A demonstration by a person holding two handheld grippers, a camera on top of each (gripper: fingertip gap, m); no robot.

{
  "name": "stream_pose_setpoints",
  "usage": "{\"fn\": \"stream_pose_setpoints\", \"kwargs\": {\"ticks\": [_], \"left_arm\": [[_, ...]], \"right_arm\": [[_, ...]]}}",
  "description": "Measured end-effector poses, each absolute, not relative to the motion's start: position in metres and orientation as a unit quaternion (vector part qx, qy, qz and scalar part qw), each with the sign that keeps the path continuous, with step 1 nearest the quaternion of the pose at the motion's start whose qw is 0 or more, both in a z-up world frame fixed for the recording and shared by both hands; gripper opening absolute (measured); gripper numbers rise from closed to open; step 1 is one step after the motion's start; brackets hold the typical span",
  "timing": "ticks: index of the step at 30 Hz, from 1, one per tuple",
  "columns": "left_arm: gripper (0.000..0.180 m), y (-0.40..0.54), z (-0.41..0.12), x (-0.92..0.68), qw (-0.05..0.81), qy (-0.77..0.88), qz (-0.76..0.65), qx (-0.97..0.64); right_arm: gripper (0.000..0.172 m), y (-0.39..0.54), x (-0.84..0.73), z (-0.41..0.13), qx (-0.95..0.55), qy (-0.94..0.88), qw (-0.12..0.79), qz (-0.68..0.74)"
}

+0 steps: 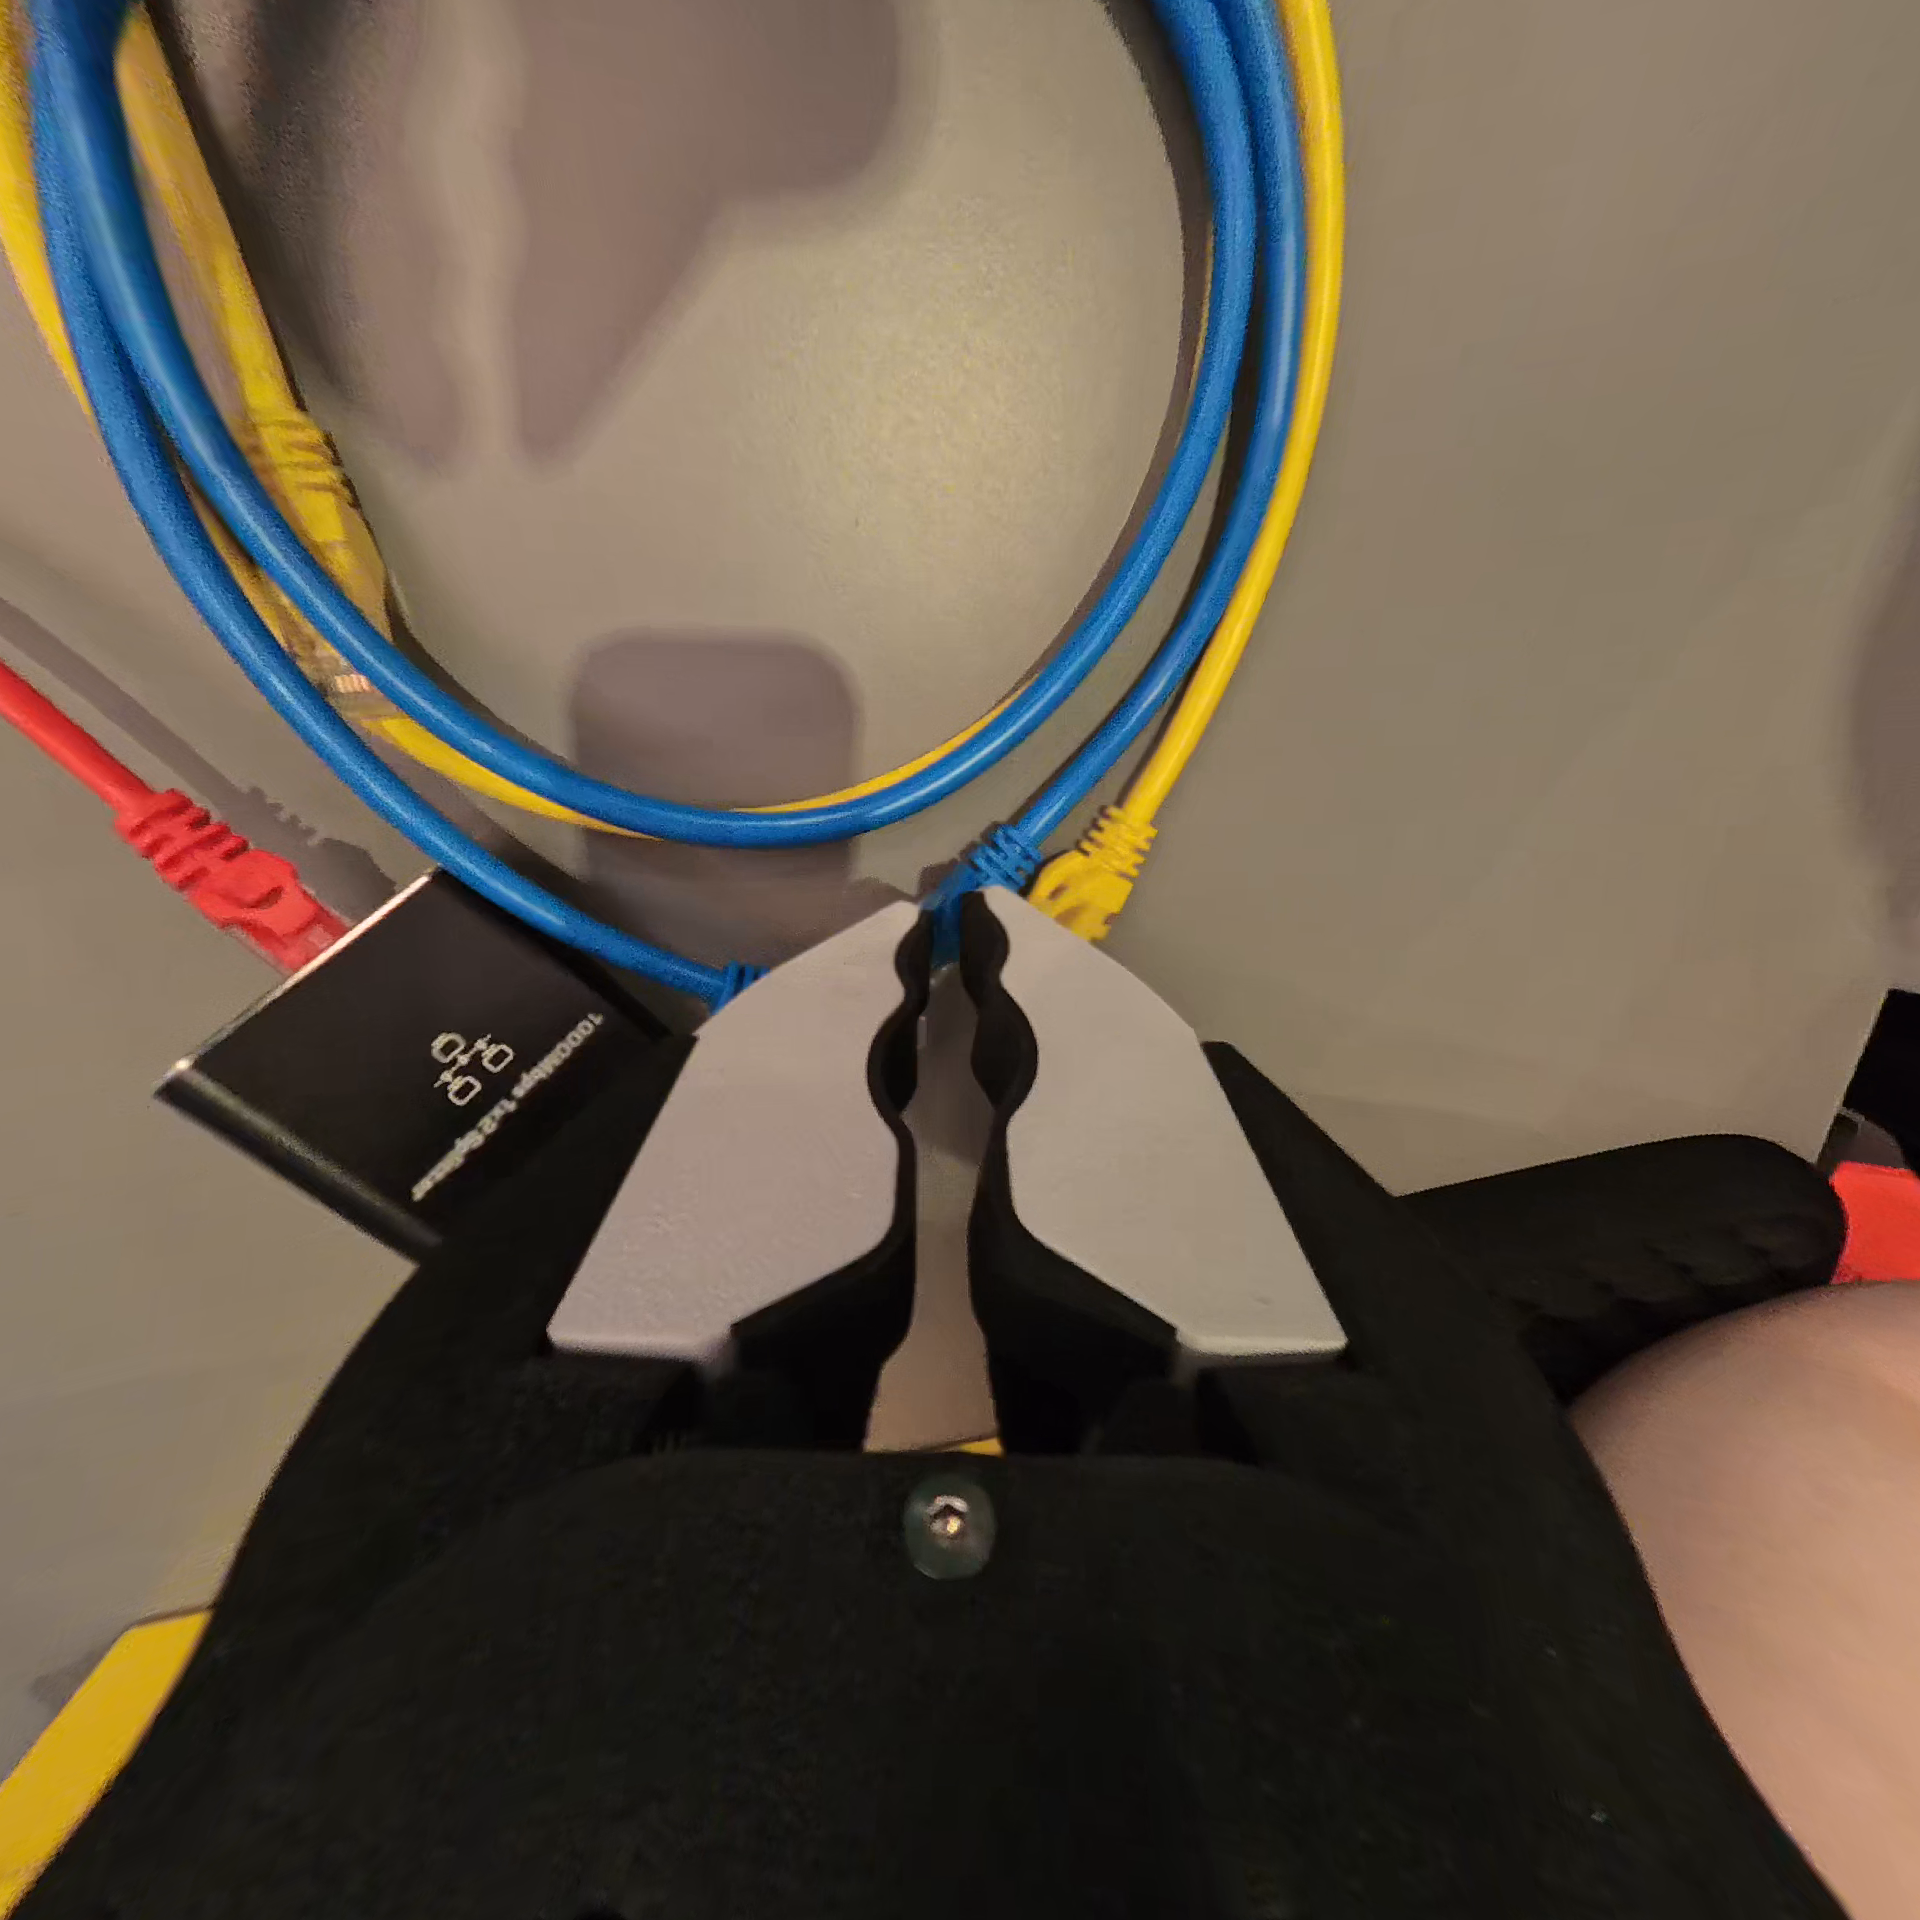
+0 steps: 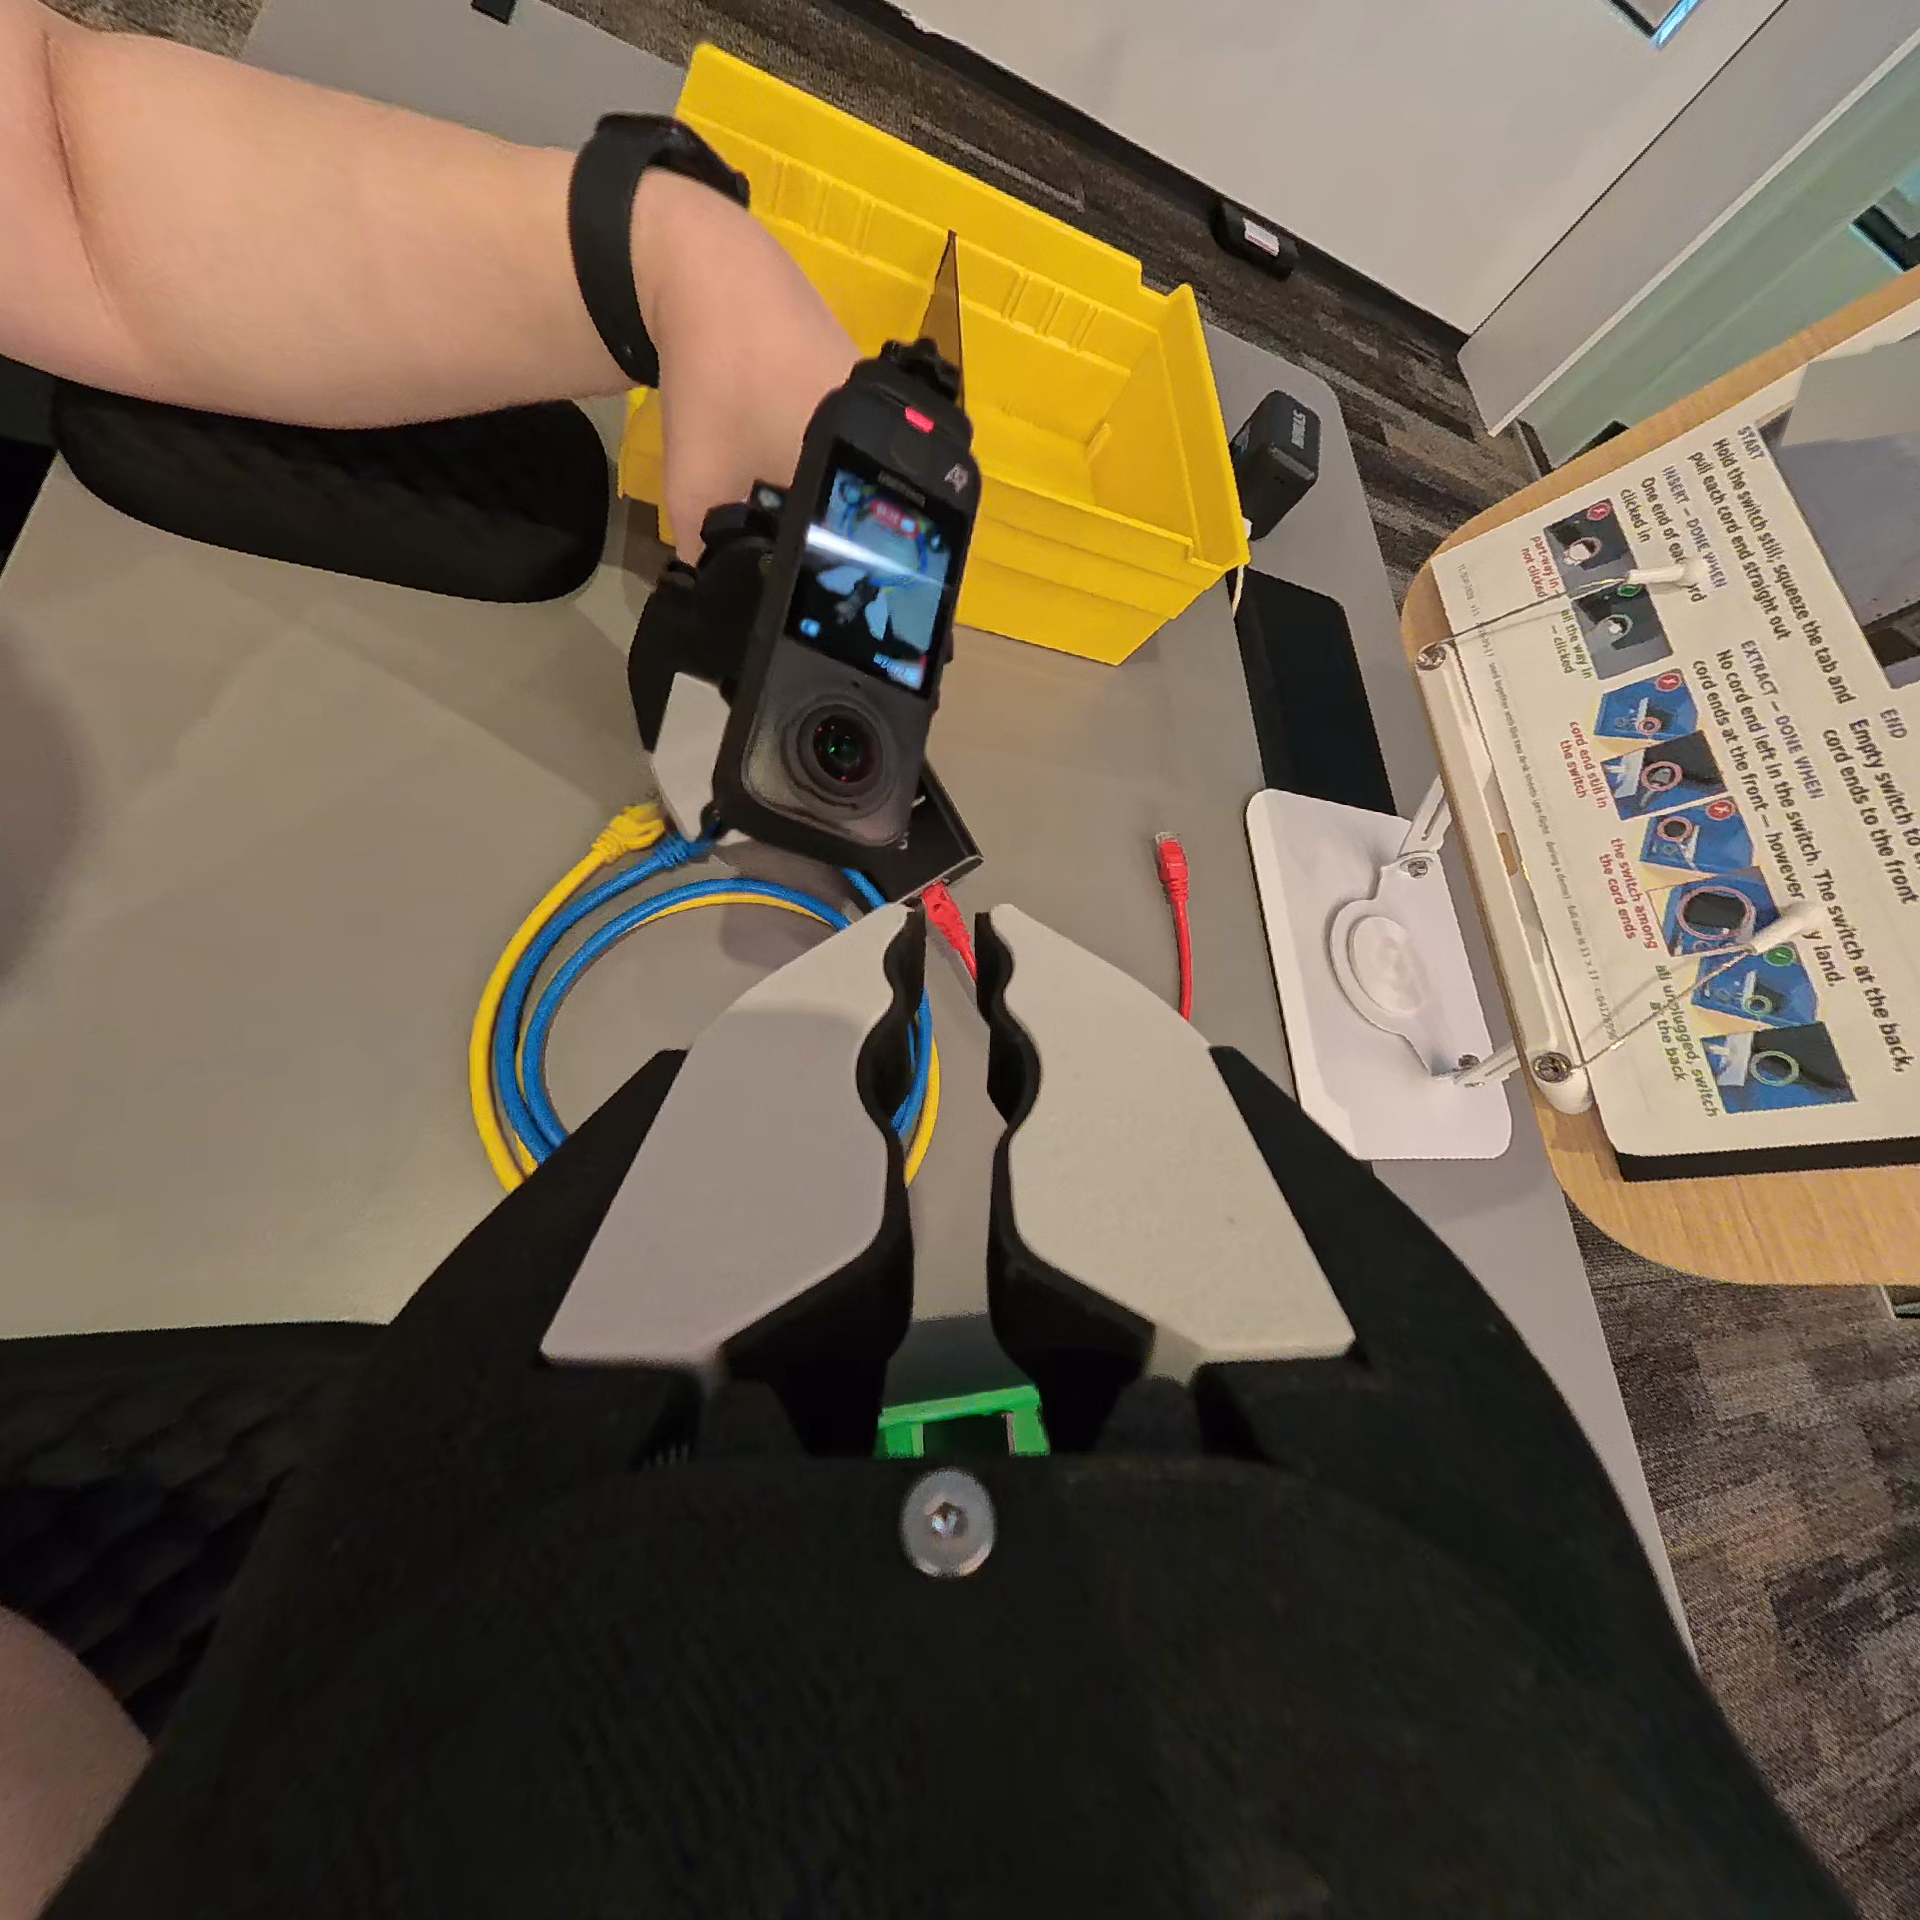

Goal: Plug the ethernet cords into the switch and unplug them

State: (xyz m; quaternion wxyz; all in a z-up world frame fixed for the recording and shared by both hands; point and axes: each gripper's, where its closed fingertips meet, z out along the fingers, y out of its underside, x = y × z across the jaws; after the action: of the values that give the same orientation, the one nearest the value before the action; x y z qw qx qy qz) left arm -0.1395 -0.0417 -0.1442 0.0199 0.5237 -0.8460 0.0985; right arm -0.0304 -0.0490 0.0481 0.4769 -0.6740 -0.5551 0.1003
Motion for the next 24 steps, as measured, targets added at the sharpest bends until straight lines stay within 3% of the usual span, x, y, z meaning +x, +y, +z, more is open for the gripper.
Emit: {"fn": "stream_pose_setpoints", "kwargs": {"ticks": [5,18,24], "left_arm": [[0.003,-0.050,-0.106,-0.134,-0.015,-0.830,0.167,0.532],[0.003,-0.036,-0.087,-0.144,-0.069,-0.831,0.148,0.532],[0.003,-0.038,-0.073,-0.138,-0.088,-0.831,0.164,0.524]], "right_arm": [[0.010,-0.052,-0.043,0.043,-0.664,-0.574,0.464,0.116],[0.014,-0.068,-0.096,0.031,-0.701,-0.514,0.448,0.211],[0.025,-0.056,-0.115,-0.027,-0.753,-0.308,0.555,0.174]]}}
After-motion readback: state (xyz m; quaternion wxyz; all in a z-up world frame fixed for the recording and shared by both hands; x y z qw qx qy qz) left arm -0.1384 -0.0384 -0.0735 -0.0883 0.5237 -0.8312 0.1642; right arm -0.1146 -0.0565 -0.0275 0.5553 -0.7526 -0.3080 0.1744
